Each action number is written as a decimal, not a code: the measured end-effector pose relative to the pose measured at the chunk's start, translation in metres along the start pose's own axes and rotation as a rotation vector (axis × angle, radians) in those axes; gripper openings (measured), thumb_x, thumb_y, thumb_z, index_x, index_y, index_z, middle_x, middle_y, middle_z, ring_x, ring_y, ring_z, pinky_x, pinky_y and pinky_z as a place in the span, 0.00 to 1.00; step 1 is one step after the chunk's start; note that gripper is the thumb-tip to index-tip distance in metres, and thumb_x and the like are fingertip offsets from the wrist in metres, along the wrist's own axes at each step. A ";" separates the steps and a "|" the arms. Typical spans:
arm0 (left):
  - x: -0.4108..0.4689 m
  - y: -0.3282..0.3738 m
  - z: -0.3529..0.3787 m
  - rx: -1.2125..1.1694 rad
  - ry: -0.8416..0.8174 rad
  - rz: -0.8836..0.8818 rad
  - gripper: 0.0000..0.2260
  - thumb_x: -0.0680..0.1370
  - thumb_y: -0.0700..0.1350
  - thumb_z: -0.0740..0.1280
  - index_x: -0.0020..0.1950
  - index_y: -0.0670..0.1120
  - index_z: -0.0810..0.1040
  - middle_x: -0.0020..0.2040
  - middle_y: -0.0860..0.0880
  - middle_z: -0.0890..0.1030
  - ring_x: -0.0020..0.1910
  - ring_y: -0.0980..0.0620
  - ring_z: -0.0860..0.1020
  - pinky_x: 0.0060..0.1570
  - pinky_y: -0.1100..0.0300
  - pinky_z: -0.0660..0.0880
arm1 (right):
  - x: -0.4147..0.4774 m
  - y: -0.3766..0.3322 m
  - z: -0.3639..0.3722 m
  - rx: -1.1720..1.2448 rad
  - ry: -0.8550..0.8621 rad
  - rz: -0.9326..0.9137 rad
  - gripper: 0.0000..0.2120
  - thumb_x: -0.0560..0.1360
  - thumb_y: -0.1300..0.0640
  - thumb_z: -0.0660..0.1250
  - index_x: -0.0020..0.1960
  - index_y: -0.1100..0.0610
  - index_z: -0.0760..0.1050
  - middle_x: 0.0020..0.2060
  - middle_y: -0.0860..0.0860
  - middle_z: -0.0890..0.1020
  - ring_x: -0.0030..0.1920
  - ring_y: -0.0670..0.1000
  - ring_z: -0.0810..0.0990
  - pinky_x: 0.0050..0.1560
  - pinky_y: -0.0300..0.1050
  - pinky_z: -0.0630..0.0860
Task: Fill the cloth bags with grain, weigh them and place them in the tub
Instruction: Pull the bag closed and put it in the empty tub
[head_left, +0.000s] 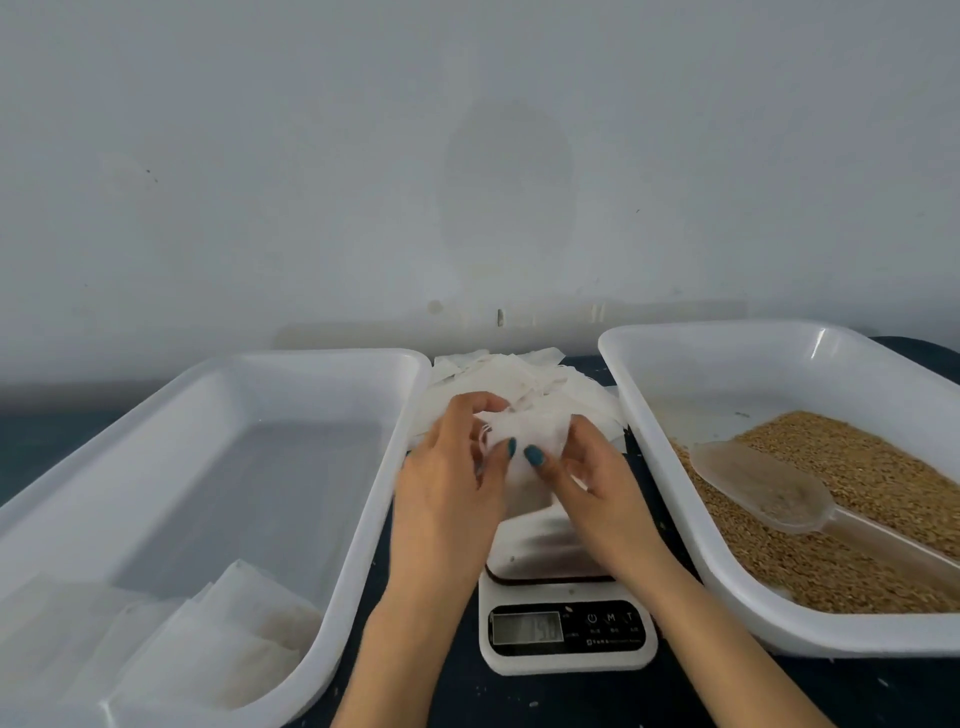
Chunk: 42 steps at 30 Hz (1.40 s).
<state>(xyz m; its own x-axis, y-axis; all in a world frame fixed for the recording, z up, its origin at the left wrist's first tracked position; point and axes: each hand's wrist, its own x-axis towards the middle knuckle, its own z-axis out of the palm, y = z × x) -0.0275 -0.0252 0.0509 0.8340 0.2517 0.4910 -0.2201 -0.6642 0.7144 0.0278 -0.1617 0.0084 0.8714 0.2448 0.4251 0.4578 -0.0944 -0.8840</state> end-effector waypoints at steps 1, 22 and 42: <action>-0.004 0.005 -0.011 0.050 0.038 0.007 0.15 0.78 0.43 0.69 0.57 0.62 0.72 0.41 0.60 0.77 0.39 0.58 0.79 0.42 0.54 0.78 | 0.001 -0.006 0.004 0.021 -0.006 -0.001 0.12 0.76 0.50 0.67 0.53 0.57 0.77 0.47 0.47 0.84 0.48 0.45 0.82 0.48 0.38 0.78; -0.077 -0.074 -0.153 0.667 -0.036 -0.498 0.18 0.68 0.36 0.75 0.40 0.57 0.72 0.33 0.48 0.81 0.36 0.41 0.79 0.42 0.46 0.76 | 0.016 -0.084 0.162 -0.767 -0.896 -0.348 0.11 0.81 0.54 0.62 0.59 0.55 0.78 0.49 0.55 0.81 0.46 0.56 0.77 0.39 0.47 0.69; 0.046 -0.079 0.057 0.226 -0.301 -0.188 0.17 0.83 0.35 0.54 0.71 0.42 0.69 0.69 0.43 0.73 0.66 0.46 0.72 0.64 0.56 0.68 | 0.034 0.054 -0.023 -0.216 0.237 0.269 0.08 0.82 0.62 0.59 0.58 0.56 0.75 0.54 0.50 0.81 0.53 0.46 0.77 0.49 0.31 0.70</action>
<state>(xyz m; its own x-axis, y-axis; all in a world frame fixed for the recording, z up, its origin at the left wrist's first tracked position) 0.0567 -0.0013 -0.0116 0.9671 0.1886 0.1705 0.0389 -0.7725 0.6339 0.0866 -0.1809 -0.0206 0.9699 -0.0422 0.2396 0.2128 -0.3307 -0.9194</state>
